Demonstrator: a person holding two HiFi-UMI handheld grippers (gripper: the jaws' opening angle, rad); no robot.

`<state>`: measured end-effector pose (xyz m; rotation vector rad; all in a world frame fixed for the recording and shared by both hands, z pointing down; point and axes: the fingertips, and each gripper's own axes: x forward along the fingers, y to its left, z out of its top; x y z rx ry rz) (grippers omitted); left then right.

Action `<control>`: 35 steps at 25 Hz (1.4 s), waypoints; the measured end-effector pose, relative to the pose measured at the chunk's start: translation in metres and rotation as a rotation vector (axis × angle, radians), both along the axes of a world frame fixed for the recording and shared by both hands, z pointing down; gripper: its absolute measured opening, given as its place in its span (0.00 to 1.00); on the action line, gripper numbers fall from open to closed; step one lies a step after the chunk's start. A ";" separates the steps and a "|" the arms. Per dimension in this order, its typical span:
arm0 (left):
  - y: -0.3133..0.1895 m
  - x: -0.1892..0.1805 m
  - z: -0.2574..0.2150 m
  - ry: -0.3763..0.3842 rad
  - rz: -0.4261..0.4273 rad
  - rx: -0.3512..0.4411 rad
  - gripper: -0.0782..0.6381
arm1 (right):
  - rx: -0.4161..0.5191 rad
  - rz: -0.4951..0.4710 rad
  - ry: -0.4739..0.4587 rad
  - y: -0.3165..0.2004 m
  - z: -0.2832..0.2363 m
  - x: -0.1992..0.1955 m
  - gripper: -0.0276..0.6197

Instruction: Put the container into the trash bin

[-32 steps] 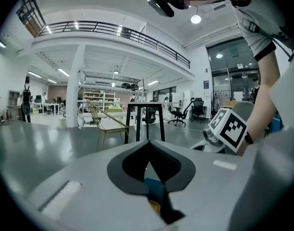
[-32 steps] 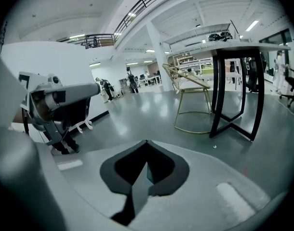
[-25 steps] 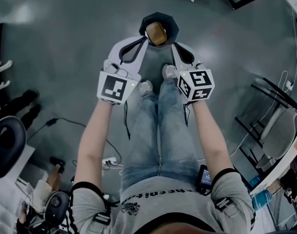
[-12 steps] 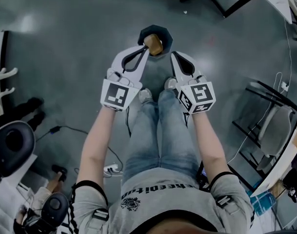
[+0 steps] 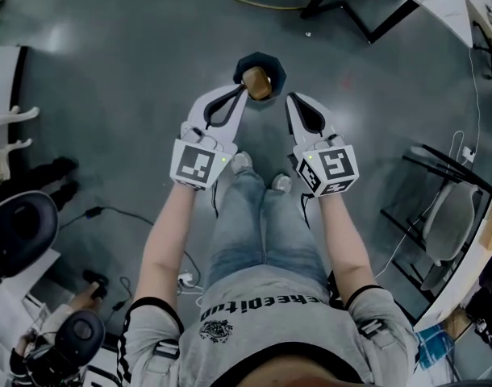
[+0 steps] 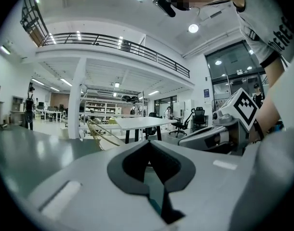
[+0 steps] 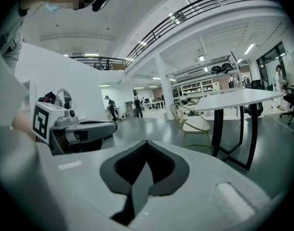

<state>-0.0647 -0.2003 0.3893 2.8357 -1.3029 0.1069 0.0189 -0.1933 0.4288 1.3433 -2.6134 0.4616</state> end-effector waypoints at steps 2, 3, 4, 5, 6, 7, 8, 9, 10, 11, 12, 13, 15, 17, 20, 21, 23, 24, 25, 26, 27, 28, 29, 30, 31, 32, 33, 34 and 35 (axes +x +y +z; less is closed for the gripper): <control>0.005 -0.004 -0.007 -0.008 -0.019 0.003 0.14 | 0.009 -0.002 -0.004 0.004 -0.010 0.000 0.05; 0.009 -0.005 -0.010 -0.017 -0.027 0.001 0.14 | 0.016 -0.003 -0.005 0.007 -0.016 0.001 0.05; 0.013 -0.006 -0.013 -0.026 -0.035 0.000 0.14 | 0.024 -0.005 -0.004 0.010 -0.023 0.002 0.05; 0.017 -0.007 -0.017 -0.031 -0.043 0.002 0.14 | 0.033 -0.008 -0.002 0.012 -0.029 0.002 0.05; 0.019 -0.007 -0.021 -0.032 -0.051 0.006 0.14 | 0.041 -0.011 -0.001 0.014 -0.034 0.003 0.05; 0.021 -0.006 -0.026 -0.030 -0.058 0.012 0.14 | 0.049 -0.014 -0.001 0.016 -0.039 0.005 0.05; 0.024 -0.005 -0.030 -0.029 -0.065 0.017 0.14 | 0.056 -0.018 -0.001 0.018 -0.044 0.006 0.05; 0.027 -0.003 -0.034 -0.026 -0.071 0.024 0.14 | 0.063 -0.022 -0.003 0.021 -0.049 0.007 0.05; 0.030 -0.002 -0.040 -0.021 -0.075 0.034 0.14 | 0.071 -0.025 -0.004 0.025 -0.054 0.009 0.05; 0.034 0.000 -0.047 -0.013 -0.078 0.047 0.14 | 0.079 -0.030 -0.005 0.029 -0.060 0.010 0.05; 0.038 0.002 -0.053 -0.006 -0.081 0.059 0.14 | 0.089 -0.035 -0.005 0.033 -0.066 0.011 0.05; 0.042 0.003 -0.059 -0.004 -0.083 0.067 0.14 | 0.099 -0.041 -0.005 0.037 -0.073 0.012 0.05; 0.050 0.005 -0.067 -0.011 -0.086 0.080 0.14 | 0.121 -0.053 -0.006 0.044 -0.086 0.012 0.05; 0.057 0.008 -0.073 -0.016 -0.091 0.090 0.14 | 0.140 -0.062 -0.009 0.052 -0.097 0.014 0.05; 0.068 0.010 -0.084 -0.005 -0.104 0.098 0.14 | 0.160 -0.071 -0.014 0.063 -0.110 0.017 0.05; 0.072 0.009 -0.086 -0.005 -0.111 0.096 0.14 | 0.164 -0.073 -0.017 0.067 -0.114 0.018 0.05; 0.080 0.009 -0.088 -0.021 -0.125 0.087 0.14 | 0.171 -0.074 -0.025 0.075 -0.121 0.021 0.05; 0.085 0.009 -0.090 -0.026 -0.129 0.087 0.14 | 0.175 -0.074 -0.027 0.078 -0.125 0.022 0.05; 0.088 0.011 -0.093 -0.025 -0.133 0.089 0.14 | 0.181 -0.076 -0.026 0.082 -0.128 0.024 0.05; 0.092 0.012 -0.094 -0.024 -0.137 0.090 0.14 | 0.188 -0.078 -0.023 0.085 -0.131 0.025 0.05; 0.095 0.014 -0.096 -0.025 -0.141 0.089 0.14 | 0.196 -0.082 -0.018 0.088 -0.135 0.026 0.05; 0.099 0.015 -0.097 -0.028 -0.143 0.090 0.14 | 0.203 -0.087 -0.015 0.091 -0.138 0.027 0.05; 0.102 0.017 -0.100 -0.033 -0.144 0.094 0.14 | 0.211 -0.093 -0.015 0.094 -0.141 0.027 0.05; 0.105 0.020 -0.103 -0.037 -0.144 0.099 0.14 | 0.219 -0.098 -0.016 0.097 -0.145 0.028 0.05; 0.108 0.022 -0.107 -0.037 -0.145 0.104 0.14 | 0.228 -0.103 -0.020 0.099 -0.150 0.029 0.05; 0.111 0.024 -0.112 -0.033 -0.148 0.111 0.14 | 0.237 -0.108 -0.024 0.102 -0.155 0.030 0.05; 0.114 0.027 -0.117 -0.026 -0.151 0.116 0.14 | 0.245 -0.112 -0.028 0.105 -0.159 0.031 0.05; 0.118 0.029 -0.122 -0.019 -0.155 0.119 0.14 | 0.252 -0.115 -0.031 0.109 -0.162 0.032 0.05; 0.122 0.031 -0.126 -0.013 -0.159 0.120 0.14 | 0.257 -0.118 -0.036 0.113 -0.165 0.033 0.05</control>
